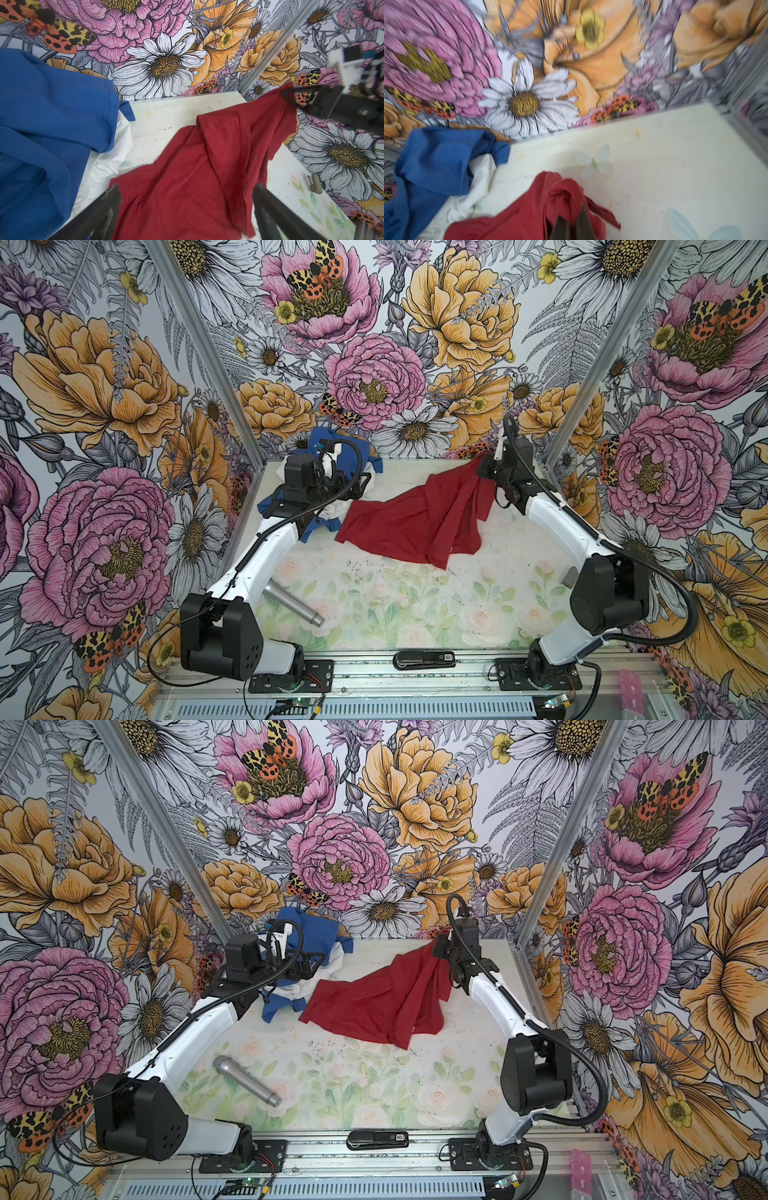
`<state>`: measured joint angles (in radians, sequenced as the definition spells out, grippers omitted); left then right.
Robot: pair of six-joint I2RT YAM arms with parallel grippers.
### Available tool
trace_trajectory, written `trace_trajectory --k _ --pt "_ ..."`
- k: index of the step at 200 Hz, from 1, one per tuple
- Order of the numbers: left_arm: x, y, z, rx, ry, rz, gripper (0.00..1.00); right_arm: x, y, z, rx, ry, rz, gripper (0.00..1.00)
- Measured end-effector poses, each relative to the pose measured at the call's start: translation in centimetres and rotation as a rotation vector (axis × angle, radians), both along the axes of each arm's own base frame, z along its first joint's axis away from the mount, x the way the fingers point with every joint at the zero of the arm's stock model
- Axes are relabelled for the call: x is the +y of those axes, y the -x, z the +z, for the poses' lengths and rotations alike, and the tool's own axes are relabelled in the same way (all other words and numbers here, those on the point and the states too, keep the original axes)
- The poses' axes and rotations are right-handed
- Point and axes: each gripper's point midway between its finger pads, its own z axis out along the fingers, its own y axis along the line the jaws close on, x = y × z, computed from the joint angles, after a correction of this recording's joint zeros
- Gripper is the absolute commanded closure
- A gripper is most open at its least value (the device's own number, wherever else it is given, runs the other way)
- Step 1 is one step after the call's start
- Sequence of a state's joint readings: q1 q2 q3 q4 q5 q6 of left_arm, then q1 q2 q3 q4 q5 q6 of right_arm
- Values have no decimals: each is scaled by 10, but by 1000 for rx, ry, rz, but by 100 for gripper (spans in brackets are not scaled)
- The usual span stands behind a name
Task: Pick out a specific cloth from the pile
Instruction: 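Lift the red cloth with the right gripper while the left arm withdraws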
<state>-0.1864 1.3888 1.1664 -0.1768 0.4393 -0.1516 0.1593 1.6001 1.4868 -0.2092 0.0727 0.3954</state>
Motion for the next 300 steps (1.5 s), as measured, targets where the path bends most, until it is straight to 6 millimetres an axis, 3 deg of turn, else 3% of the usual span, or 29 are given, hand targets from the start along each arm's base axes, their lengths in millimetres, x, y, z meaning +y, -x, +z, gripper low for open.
trace_trajectory --k 13,32,47,64,88,136,161,180,243,274,300 --pt "-1 1 2 -6 4 -4 1 -15 4 69 -131 16 -44 100" --pt "-1 1 4 -10 9 -6 1 -32 17 146 -274 32 -96 100" --pt "-1 1 4 -8 13 -10 1 -41 26 182 -333 41 -123 100" --pt "-2 2 2 -5 13 -14 1 -41 28 199 -353 40 -121 100" --pt "0 2 1 -1 14 -13 1 -33 21 182 -301 35 -86 100" --pt "5 0 2 -5 19 -1 1 4 -3 90 -78 17 31 100" --pt "5 0 4 -13 20 0 1 14 -2 62 -12 18 52 100" --pt "5 0 4 -14 21 -1 1 14 -2 60 -7 19 50 100" --pt "8 -1 4 -13 22 4 1 -9 12 88 -78 21 2 100" --pt "12 -2 4 -12 27 12 1 -24 18 85 -73 39 -30 100" --pt "16 -4 5 -10 38 19 1 -18 14 79 -61 24 10 100"
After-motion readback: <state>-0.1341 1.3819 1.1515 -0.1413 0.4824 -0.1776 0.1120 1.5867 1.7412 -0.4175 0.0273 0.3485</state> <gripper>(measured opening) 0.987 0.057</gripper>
